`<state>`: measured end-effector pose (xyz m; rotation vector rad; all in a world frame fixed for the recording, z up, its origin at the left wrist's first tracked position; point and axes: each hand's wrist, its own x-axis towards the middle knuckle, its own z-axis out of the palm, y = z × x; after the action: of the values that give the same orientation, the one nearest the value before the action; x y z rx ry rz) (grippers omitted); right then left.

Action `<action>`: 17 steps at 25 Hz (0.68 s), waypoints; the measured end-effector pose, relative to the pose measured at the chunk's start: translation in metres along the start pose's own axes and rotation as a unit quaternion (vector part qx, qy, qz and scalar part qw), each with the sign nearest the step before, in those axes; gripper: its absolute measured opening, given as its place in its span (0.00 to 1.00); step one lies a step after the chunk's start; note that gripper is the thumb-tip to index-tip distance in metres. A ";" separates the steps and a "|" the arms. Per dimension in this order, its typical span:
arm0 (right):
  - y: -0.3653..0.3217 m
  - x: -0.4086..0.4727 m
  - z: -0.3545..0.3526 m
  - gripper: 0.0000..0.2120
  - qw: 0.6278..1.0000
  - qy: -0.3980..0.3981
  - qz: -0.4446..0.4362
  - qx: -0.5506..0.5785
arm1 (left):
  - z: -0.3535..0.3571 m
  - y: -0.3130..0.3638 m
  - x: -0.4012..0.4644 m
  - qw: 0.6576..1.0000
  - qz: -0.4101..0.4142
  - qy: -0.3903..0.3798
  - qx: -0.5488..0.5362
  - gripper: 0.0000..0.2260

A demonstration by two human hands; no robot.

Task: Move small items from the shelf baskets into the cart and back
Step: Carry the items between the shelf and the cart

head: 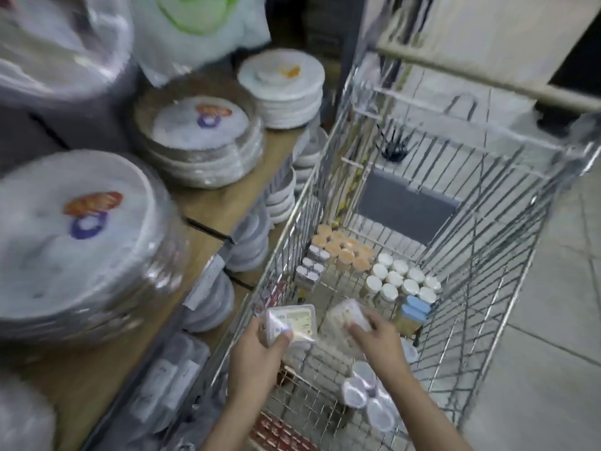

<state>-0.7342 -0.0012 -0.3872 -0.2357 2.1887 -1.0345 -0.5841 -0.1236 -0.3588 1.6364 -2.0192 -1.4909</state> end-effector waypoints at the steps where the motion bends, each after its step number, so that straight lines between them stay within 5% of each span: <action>1: -0.016 -0.017 -0.016 0.20 0.999 -0.016 -0.010 0.030 | -0.014 0.011 -0.014 0.999 0.001 0.009 -0.038 0.08; 9: -0.133 -0.148 -0.046 0.12 0.968 -0.172 -0.167 0.068 | -0.136 0.048 -0.161 0.951 0.048 0.128 -0.276 0.10; 17: -0.178 -0.286 0.019 0.19 0.860 -0.424 -0.285 -0.003 | -0.225 -0.014 -0.350 0.837 0.053 0.370 -0.401 0.06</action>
<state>-0.5309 -0.0085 -0.1176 -1.1612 1.3140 -0.9513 -0.2924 0.0271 -0.1026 1.3578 -0.8637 -1.1328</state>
